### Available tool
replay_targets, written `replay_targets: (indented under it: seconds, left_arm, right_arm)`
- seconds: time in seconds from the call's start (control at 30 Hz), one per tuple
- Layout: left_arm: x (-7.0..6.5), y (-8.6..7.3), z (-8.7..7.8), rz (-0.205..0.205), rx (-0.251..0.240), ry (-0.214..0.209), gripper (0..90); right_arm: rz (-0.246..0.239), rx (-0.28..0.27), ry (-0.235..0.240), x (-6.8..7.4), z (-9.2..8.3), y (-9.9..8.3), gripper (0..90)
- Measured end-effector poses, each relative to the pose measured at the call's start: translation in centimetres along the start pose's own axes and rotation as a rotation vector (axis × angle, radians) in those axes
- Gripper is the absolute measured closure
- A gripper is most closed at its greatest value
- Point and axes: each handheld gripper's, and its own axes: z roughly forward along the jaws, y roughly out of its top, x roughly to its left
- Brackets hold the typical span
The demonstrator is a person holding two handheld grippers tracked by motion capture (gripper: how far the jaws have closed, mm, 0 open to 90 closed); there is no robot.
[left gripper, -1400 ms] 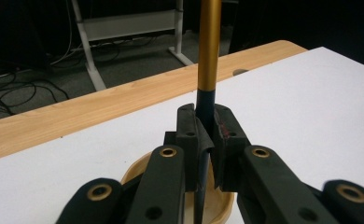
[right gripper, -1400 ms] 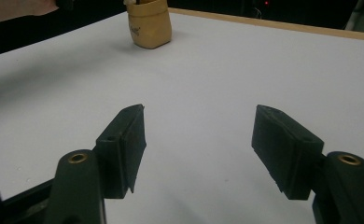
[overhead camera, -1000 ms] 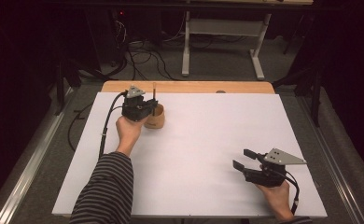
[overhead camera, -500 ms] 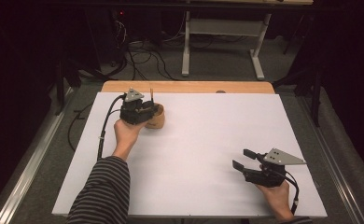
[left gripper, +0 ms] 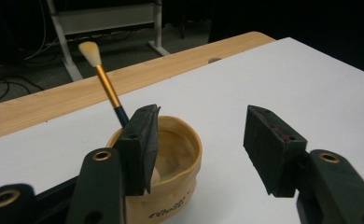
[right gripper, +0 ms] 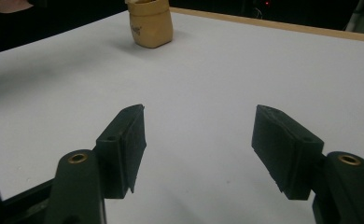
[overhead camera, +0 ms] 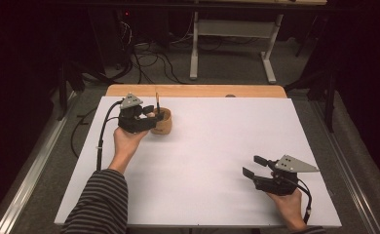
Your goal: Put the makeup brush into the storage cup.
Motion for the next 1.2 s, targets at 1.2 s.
replay_targets:
  seconds: [1.2]
  left_arm:
    - [-0.7, -1.5, -6.5, 0.015, -0.062, -0.020, 40.4]
  right_arm:
    - [0.008, 0.001, 0.012, -0.1, 0.1, 0.0, 36.6]
